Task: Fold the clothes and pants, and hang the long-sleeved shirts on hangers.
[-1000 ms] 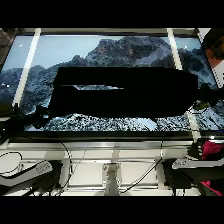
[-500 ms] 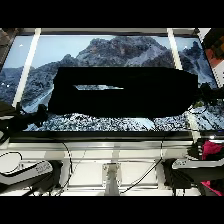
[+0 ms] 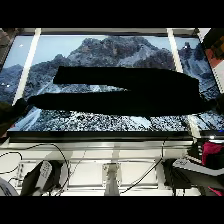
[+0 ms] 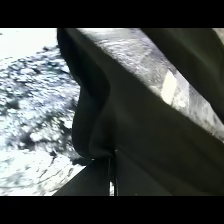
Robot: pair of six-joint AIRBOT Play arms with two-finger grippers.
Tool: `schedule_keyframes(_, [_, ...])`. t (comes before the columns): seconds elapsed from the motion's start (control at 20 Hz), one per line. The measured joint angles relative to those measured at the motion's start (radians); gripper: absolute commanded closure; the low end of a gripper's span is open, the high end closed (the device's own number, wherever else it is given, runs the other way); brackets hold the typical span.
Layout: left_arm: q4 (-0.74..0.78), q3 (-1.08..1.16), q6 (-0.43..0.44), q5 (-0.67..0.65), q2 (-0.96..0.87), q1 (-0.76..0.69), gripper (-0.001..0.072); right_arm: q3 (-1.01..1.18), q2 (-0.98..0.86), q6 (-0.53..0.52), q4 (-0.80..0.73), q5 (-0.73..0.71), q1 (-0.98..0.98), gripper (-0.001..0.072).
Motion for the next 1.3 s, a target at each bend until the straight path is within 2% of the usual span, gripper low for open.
schedule_keyframes(0.2, [0.075, 0.019, 0.012, -0.034, 0.146, 0.016, 0.0706, -0.138, 0.157, 0.027, -0.032, 0.003, -0.038, 0.0694])
schedule_keyframes(0.35, [0.108, 0.068, 0.014, -0.043, 0.128, -0.011, 0.0706, -0.145, 0.198, 0.070, -0.041, -0.008, -0.047, 0.0694])
schedule_keyframes(0.5, [0.116, 0.161, 0.015, -0.044, -0.001, -0.078, 0.0705, -0.088, 0.163, 0.111, 0.000, -0.016, -0.050, 0.0694])
schedule_keyframes(0.85, [0.061, 0.500, -0.003, -0.019, -0.506, -0.296, 0.0705, 0.134, -0.115, 0.279, 0.156, -0.027, -0.040, 0.0694])
schedule_keyframes(1.05, [-0.055, 0.660, -0.015, 0.087, -0.732, -0.370, 0.0706, 0.267, -0.269, 0.382, 0.210, -0.036, -0.021, 0.0694])
schedule_keyframes(1.3, [-0.287, 0.777, -0.023, 0.230, -0.887, -0.401, 0.0707, 0.450, -0.427, 0.465, 0.257, -0.053, 0.023, 0.0695])
